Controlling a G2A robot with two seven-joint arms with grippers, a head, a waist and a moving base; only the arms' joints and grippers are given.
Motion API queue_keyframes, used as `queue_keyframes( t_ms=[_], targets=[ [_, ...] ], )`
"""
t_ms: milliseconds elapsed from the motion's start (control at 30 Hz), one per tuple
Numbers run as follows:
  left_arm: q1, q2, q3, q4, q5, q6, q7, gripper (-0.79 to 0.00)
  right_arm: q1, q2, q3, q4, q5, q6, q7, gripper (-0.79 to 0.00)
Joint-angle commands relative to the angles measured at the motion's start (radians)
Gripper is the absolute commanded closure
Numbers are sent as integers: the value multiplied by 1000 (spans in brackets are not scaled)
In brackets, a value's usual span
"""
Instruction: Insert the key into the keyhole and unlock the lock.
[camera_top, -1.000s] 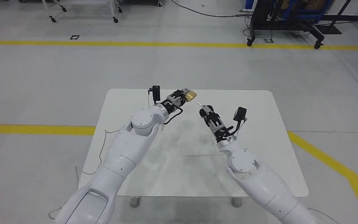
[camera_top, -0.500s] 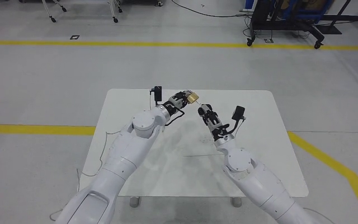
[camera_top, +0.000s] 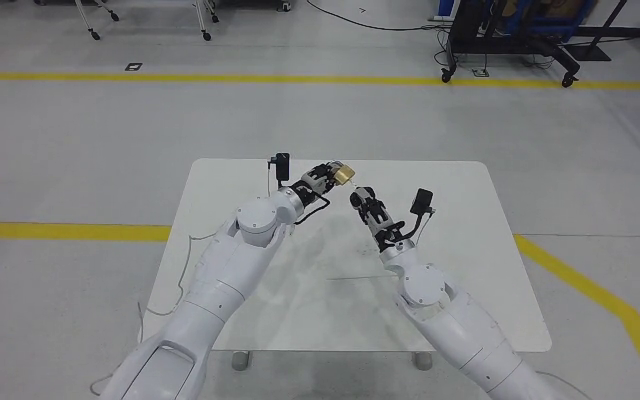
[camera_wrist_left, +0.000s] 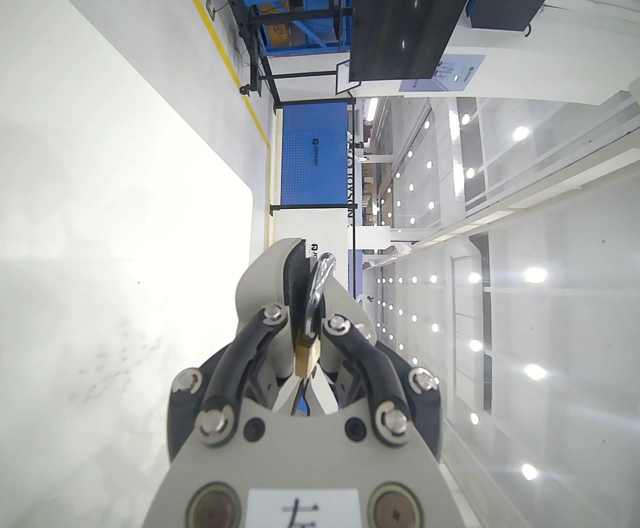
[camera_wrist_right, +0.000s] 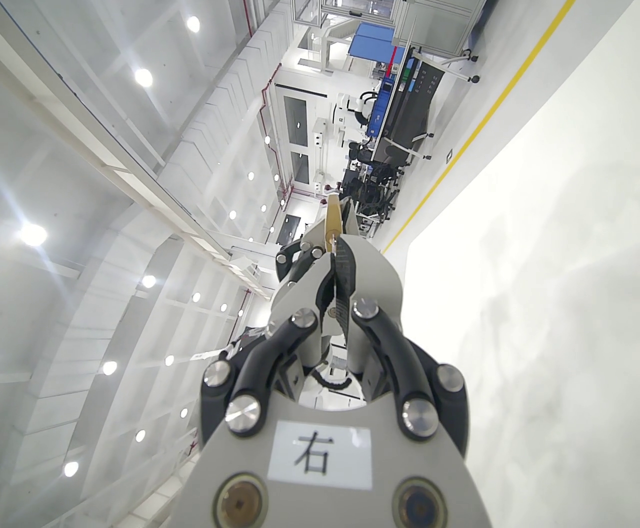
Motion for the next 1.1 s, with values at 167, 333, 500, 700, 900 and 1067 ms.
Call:
queue_keyframes(
  t_ms=[167,333,500,700,900,1067],
  targets=[
    [-4,1,-15,6,24,1,7,0,-25,-5,29,-10,-29,-1,18,0],
    [-1,1,-14,3,42,1,-5,0,-32,-10,39,-17,-62,17,32,0],
    [1,-1,-16,0,54,2,-6,0,-29,-19,40,-14,-88,31,29,0],
    [3,-3,-14,-2,58,8,-22,0,-22,-31,40,-1,-109,42,32,0],
    [2,-7,-12,2,65,12,-26,0,-16,-41,44,6,-129,40,41,0],
    [3,-8,-15,3,67,13,-31,0,-14,-49,48,12,-159,47,33,0]
  ],
)
